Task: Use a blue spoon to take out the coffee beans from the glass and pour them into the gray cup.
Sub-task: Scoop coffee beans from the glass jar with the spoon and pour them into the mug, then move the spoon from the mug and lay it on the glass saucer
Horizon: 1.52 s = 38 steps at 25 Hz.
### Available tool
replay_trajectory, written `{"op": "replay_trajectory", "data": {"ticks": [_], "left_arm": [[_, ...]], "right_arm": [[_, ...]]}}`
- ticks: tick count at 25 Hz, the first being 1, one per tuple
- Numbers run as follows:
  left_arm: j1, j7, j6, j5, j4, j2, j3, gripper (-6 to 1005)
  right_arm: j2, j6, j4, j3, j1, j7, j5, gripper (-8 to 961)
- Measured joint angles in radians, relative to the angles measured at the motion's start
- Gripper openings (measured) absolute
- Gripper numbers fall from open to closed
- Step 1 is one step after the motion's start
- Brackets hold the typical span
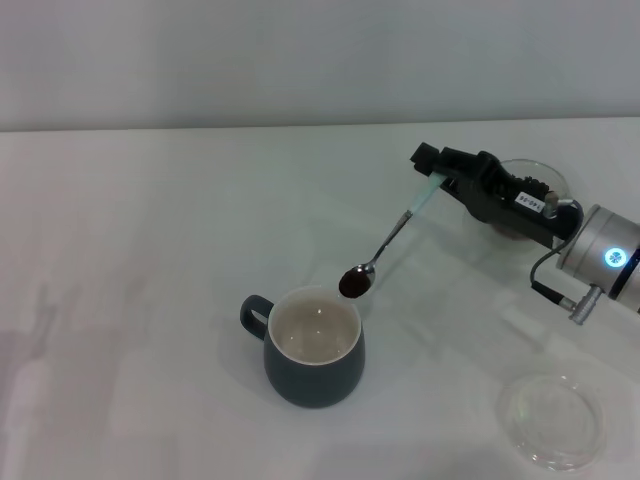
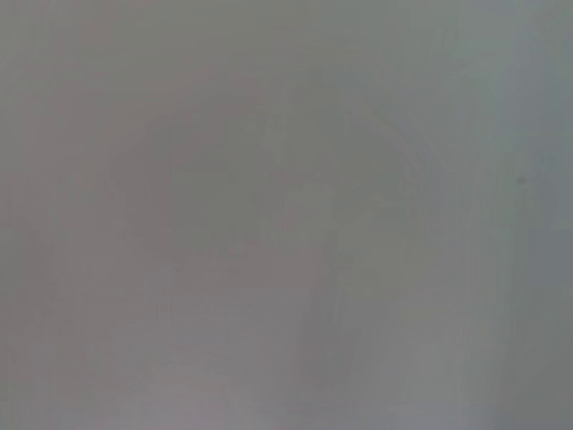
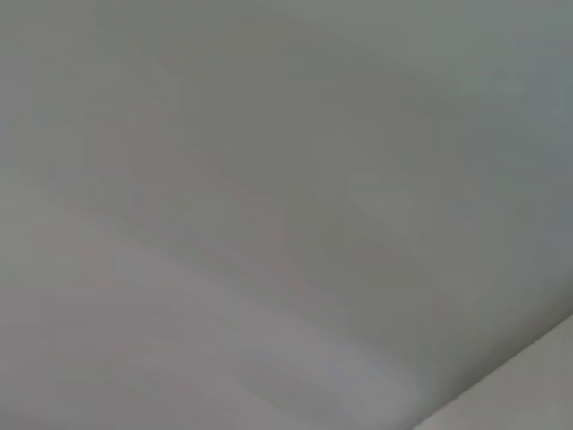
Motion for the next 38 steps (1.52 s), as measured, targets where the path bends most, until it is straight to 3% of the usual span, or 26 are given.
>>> {"op": "replay_trajectory", "data": {"ticks": [30,38], "left_arm": [[-0.012,-0.003,0.005,0.003,0.005,0.000,-0.002,730],[-0.009,-0.003,0.003,0.000,0.005,0.000,-0.002,731]], "right_arm": [[0.000,-0.102,-0.020,-0.130,0.070,-0.359,0.002,267],[0.000,-0.114,-0.076,-0.270,0.064,-0.437,0.091,271]]}}
